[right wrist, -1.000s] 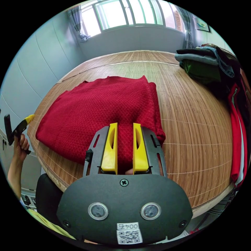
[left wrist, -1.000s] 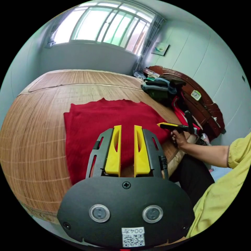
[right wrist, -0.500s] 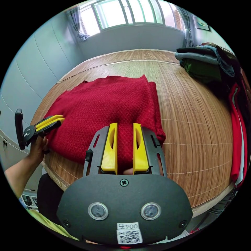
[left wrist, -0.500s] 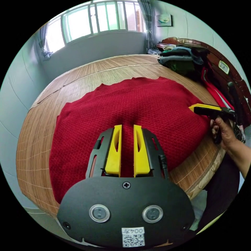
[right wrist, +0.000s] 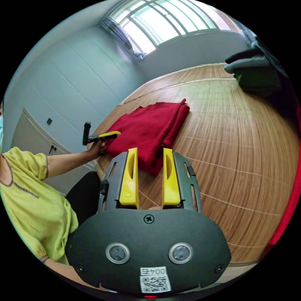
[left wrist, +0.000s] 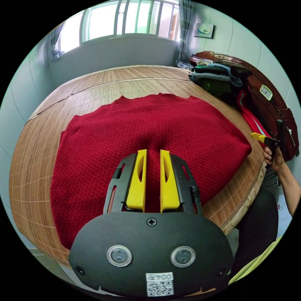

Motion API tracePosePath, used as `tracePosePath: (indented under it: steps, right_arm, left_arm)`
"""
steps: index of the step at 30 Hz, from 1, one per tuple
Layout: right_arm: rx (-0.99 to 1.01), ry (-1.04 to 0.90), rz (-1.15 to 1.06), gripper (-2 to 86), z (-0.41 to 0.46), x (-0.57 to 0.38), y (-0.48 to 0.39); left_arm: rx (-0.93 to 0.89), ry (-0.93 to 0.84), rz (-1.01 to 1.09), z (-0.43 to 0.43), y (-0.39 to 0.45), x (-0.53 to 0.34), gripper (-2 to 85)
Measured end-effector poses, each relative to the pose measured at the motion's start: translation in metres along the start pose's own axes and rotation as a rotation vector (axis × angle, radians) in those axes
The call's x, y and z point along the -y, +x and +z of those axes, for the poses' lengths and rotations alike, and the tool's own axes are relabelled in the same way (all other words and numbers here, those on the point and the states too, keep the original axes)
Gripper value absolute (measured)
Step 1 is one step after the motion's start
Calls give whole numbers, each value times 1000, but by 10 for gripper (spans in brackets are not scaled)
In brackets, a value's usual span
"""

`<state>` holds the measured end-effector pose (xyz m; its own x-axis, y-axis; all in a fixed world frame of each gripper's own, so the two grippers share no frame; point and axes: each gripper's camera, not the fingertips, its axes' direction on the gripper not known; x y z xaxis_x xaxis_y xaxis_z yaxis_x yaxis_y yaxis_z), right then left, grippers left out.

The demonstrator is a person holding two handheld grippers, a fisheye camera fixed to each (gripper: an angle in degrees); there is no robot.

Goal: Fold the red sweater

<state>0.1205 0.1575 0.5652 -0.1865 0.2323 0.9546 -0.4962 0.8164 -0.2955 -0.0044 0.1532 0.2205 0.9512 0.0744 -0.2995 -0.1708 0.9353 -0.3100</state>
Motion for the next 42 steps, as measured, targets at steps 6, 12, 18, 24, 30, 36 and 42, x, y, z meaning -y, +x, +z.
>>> tracePosePath:
  steps: [6,12,18,24,30,36,42]
  right_arm:
    - [74,-116,-8,107,10,-10,17]
    - [81,-171,-21,100,31,-1,16]
    - [-34,-210,-122,45,38,12,-16]
    - [-44,-216,-9,39,45,-6,4]
    - [-168,-221,-43,59,44,-5,-34]
    - [-281,-135,-158,93,73,20,-92]
    - [-407,-175,-152,100,149,48,-104]
  left_arm:
    - [9,-1,3,3,5,3,60]
    - [6,-1,1,5,6,5,59]
    - [1,1,-1,6,5,6,59]
    - [-15,2,-8,7,-1,7,59]
    - [-25,4,-14,8,-7,7,58]
    - [-30,5,-19,8,-15,6,57]
    - [-34,6,-20,7,-24,4,57]
